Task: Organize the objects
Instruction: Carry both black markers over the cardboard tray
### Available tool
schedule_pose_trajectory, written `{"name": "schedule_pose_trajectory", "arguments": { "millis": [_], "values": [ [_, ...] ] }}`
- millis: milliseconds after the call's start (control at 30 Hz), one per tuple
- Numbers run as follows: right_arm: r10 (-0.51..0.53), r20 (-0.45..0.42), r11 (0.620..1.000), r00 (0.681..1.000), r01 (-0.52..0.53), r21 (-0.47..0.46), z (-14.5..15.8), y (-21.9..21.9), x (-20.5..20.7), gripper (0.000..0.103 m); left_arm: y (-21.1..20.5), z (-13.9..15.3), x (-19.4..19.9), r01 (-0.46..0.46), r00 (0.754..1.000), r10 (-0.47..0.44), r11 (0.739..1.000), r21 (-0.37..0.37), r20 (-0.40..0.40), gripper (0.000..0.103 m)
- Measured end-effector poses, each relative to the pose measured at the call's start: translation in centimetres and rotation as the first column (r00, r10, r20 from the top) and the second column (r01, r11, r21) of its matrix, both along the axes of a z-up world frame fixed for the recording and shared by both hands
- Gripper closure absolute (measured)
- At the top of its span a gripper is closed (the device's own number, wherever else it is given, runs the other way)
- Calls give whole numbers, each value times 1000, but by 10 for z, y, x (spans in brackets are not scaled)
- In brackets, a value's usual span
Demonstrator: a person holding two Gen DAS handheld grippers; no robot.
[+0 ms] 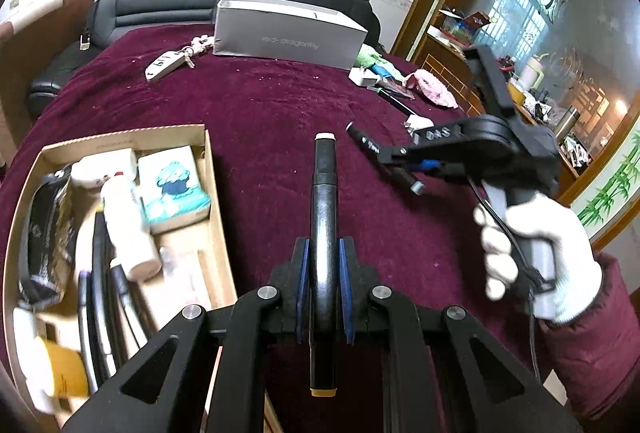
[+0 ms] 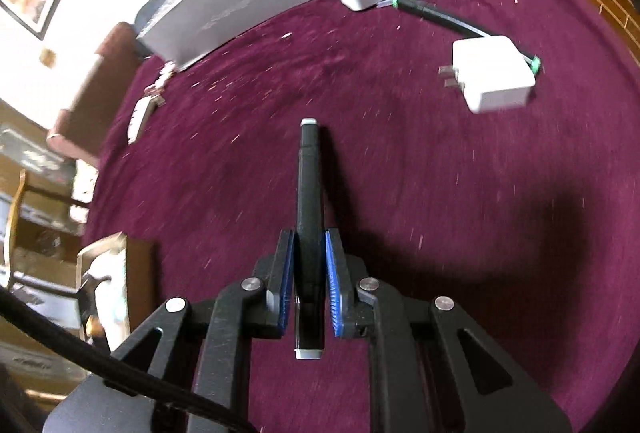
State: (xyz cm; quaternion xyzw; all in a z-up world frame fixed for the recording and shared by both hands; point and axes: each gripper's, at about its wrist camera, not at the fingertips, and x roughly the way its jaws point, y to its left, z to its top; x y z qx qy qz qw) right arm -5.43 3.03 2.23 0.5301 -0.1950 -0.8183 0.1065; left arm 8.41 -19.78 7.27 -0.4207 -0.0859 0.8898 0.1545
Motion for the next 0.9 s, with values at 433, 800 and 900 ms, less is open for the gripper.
{"name": "schedule_pose_trajectory", "arguments": {
  "millis": [433,800,900],
  "values": [
    [169,-64,971,984,-177,-164,36,-59,68,90,-37,19,54,-119,990,114,992,-53,-81,91],
    [309,-83,936,947,-318,-153,43,-150,93,90,-100,0,60,-252,967,245,961,-118,-70,91],
    [339,-68,930,938,-345,-128,36,-172,96,90,-111,-11,54,-275,961,269,951,-143,-60,91]
  ]
}}
